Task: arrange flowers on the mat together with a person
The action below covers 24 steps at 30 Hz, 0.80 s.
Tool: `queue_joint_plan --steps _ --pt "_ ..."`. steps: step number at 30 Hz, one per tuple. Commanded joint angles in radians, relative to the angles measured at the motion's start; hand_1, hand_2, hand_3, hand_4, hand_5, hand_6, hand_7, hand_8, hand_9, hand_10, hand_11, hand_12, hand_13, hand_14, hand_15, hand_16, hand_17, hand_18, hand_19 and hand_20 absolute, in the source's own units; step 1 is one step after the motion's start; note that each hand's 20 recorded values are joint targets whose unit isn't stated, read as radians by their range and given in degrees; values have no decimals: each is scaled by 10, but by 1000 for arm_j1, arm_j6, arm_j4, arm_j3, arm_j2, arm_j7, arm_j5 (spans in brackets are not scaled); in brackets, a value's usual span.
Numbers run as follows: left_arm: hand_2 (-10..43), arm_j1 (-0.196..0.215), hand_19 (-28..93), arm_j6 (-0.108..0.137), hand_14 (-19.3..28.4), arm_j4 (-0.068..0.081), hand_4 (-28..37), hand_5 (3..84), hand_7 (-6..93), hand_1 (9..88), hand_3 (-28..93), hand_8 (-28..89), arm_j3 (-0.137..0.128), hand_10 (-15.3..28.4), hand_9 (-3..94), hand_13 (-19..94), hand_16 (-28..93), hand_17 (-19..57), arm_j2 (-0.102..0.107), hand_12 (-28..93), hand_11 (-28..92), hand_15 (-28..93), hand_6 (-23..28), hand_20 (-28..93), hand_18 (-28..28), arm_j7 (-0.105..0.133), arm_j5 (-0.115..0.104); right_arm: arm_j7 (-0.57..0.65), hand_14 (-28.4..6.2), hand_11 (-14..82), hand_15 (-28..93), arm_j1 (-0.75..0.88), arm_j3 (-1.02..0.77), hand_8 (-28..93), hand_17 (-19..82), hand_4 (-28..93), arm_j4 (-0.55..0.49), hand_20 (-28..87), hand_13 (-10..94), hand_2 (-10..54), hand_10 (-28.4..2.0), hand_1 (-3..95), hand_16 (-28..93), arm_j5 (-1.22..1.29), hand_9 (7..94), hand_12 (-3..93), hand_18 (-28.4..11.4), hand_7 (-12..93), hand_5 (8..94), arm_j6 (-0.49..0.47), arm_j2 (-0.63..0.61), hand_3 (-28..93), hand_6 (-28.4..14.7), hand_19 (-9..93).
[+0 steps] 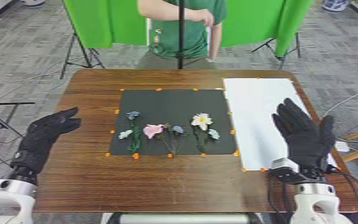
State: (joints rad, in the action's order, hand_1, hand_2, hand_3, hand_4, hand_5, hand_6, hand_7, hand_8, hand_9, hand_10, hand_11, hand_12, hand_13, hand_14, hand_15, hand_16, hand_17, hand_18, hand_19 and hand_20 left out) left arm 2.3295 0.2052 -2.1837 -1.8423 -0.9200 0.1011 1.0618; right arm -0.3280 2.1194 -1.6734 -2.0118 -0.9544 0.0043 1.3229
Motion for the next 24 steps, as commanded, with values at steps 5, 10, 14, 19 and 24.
queue_joint_plan --steps 5,10,14,19,24 --pt "2 -3 22 7 166 4 -271 449 96 246 698 -63 9 138 465 386 13 82 3 120 171 112 43 172 106 7 0 -7 -109 32 36 5 -21 -82 106 -237 -2 163 226 64 -159 15 59 -28 372 84 -105 76 427 -48 -2 636 -70 1" --pt "-1 -6 22 6 166 6 -267 450 96 250 699 -63 12 138 465 386 13 83 4 119 171 111 44 172 107 7 -1 -2 -108 34 47 4 -26 -83 118 -223 0 172 231 68 -160 30 46 -43 380 87 -100 76 433 -64 -3 647 -70 3" --pt "-1 -11 22 4 166 9 -266 450 96 250 700 -63 13 138 465 386 12 83 5 119 171 111 43 172 107 8 0 1 -107 34 52 0 -28 -83 119 -215 -1 174 232 64 -161 43 41 -47 382 87 -100 77 437 -62 -5 659 -71 2" --pt "-2 -3 22 8 166 6 -265 450 96 251 700 -64 10 138 465 385 12 83 1 119 172 112 43 172 107 10 -1 6 -107 34 57 -1 -30 -84 119 -211 1 175 232 63 -161 49 34 -64 384 88 -100 77 440 -78 -6 662 -72 1" --pt "-2 -14 21 8 166 8 -265 450 95 253 699 -63 18 138 466 386 13 83 1 120 172 112 44 172 106 13 2 11 -107 35 59 -8 -27 -84 119 -209 3 175 231 61 -160 55 29 -67 385 89 -100 78 444 -73 -5 662 -72 1"
